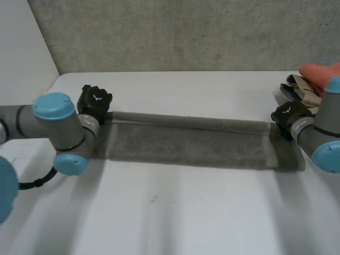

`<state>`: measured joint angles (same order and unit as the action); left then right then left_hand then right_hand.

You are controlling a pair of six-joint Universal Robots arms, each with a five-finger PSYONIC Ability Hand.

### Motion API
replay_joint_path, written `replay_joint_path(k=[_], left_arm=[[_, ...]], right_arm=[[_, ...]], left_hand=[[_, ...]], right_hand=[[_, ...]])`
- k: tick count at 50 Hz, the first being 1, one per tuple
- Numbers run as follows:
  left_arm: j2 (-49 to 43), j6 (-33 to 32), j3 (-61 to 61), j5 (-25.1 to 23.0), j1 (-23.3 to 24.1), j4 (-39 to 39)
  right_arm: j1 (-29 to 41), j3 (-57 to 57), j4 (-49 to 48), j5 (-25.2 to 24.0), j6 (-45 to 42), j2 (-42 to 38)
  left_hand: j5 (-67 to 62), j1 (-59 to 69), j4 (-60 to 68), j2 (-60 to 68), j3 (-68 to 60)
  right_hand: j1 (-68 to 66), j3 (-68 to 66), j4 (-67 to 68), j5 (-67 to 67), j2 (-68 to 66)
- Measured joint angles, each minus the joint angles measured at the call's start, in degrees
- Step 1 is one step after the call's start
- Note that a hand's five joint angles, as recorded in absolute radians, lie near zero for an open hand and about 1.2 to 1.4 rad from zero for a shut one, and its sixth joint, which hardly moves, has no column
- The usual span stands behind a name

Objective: Fold the laundry.

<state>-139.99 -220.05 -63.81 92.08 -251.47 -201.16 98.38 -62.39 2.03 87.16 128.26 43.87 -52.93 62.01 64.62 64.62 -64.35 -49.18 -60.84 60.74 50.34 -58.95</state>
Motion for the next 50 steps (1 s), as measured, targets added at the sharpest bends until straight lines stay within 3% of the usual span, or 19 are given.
replay_joint_path(k=[2,3,4,5,8,15,20,25,37,45,50], left_arm=[[-1.6,-0.4,1.6,-0.4,0.1,-0.4],[-2.4,-0.6,2.4,-0.9,0.2,-0.7],[-3.5,-0.8,3.3,-1.8,0.4,-1.5],[-3.9,-0.9,3.6,-2.5,0.5,-2.3],[-4.3,-1.0,3.8,-4.7,1.3,-5.4],[0.6,-0.7,-0.1,-6.8,2.3,-10.8],[5.6,-0.2,-5.3,-7.3,2.2,-11.5],[6.5,-0.1,-7.6,-8.2,1.9,-9.3],[-5.0,-0.5,1.7,-14.4,0.3,-5.7],[-17.1,-0.3,20.4,-14.9,-1.6,-7.6],[-20.2,0.7,27.5,-13.4,-2.4,-8.9]], right_arm=[[0.2,1.1,-1.3,0.4,0.0,-1.1],[0.4,1.7,-2.2,0.7,0.0,-1.7],[0.7,2.7,-4.1,1.3,0.1,-2.6],[1.0,3.0,-5.1,1.7,0.2,-2.9],[1.9,3.4,-8.7,2.6,1.1,-3.0],[3.2,0.2,-12.8,2.4,7.4,2.9],[3.1,-3.9,-11.9,-2.0,14.8,8.6],[2.9,-5.3,-8.0,-5.9,17.5,9.3],[1.7,2.4,-4.6,-7.8,17.5,-2.3],[1.6,11.9,-16.0,-6.5,17.4,-11.2],[1.9,13.1,-25.6,-4.9,17.8,-11.8]], left_hand=[[17.8,-20.7,-18.7,-19.7,18.2],[23.7,-27.5,-24.7,-24.4,24.0],[33.0,-37.3,-34.1,-33.8,33.2],[42.4,-45.7,-44.2,-43.7,43.1],[50.1,-50.3,-52.5,-52.3,51.9],[50.2,-50.3,-52.8,-53.0,52.3],[50.2,-50.3,-52.8,-53.0,52.3],[50.2,-50.3,-52.8,-53.0,52.3],[50.2,-50.3,-52.8,-53.0,52.3],[50.1,-50.3,-52.8,-53.0,52.3],[50.2,-50.3,-52.8,-53.0,52.3]], right_hand=[[10.0,10.4,-10.4,-9.6,9.4],[18.1,18.5,-18.5,-17.6,17.8],[32.1,35.2,-35.3,-34.5,34.8],[34.6,40.6,-39.9,-39.1,39.8],[37.7,48.5,-47.3,-46.5,46.3],[37.7,48.7,-47.3,-46.7,46.3],[37.7,48.7,-47.3,-46.7,46.3],[37.7,48.7,-47.3,-46.7,46.3],[37.7,48.7,-47.3,-46.7,46.3],[37.7,48.7,-47.3,-46.7,46.3],[37.7,48.7,-47.3,-46.7,46.3]])
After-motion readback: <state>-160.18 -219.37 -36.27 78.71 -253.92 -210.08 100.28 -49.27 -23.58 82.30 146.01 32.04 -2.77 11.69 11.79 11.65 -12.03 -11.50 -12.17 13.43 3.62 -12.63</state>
